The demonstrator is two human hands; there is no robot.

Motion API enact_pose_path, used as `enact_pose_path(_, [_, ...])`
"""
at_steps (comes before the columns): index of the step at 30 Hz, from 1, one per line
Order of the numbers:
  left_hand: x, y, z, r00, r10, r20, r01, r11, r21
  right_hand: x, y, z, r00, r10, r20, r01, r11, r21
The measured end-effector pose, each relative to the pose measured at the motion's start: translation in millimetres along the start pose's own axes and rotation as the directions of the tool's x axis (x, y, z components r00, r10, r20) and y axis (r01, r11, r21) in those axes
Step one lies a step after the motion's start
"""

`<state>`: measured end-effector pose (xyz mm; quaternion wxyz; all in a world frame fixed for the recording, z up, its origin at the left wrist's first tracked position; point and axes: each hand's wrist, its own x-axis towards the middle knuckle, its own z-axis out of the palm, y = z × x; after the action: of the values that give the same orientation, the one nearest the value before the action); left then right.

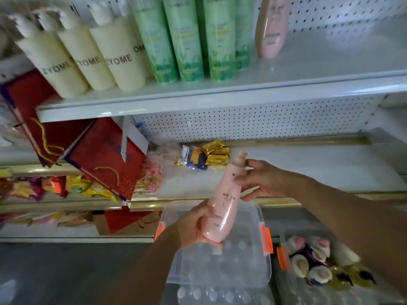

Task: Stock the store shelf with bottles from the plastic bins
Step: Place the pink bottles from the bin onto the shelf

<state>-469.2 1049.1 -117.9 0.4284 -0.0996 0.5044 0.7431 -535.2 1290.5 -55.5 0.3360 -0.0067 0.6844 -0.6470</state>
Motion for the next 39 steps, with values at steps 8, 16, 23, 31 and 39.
enact_pose_path(8, [-15.0,42.7,49.5,0.941,0.333,-0.06,-0.253,0.811,0.528,-47.5,-71.9,-2.8,0.957,-0.259,-0.13,0.225,0.947,-0.23])
enact_pose_path(16, [-15.4,94.8,105.7,0.738,0.674,-0.034,-0.421,0.498,0.758,-78.4,-124.9,-23.8,0.852,-0.473,-0.225,0.399,0.864,-0.307])
enact_pose_path(23, [-9.2,159.6,159.9,0.603,0.797,0.026,-0.528,0.375,0.762,-104.1,-187.8,-55.5,0.71,-0.644,-0.284,0.526,0.753,-0.395])
enact_pose_path(31, [12.6,227.6,205.9,0.471,0.88,0.065,-0.549,0.235,0.802,-117.8,-250.7,-89.4,0.615,-0.738,-0.278,0.55,0.654,-0.519])
enact_pose_path(39, [48.0,259.8,217.3,0.423,0.906,0.001,-0.52,0.241,0.82,-90.6,-274.3,-111.7,0.586,-0.764,-0.27,0.511,0.607,-0.609])
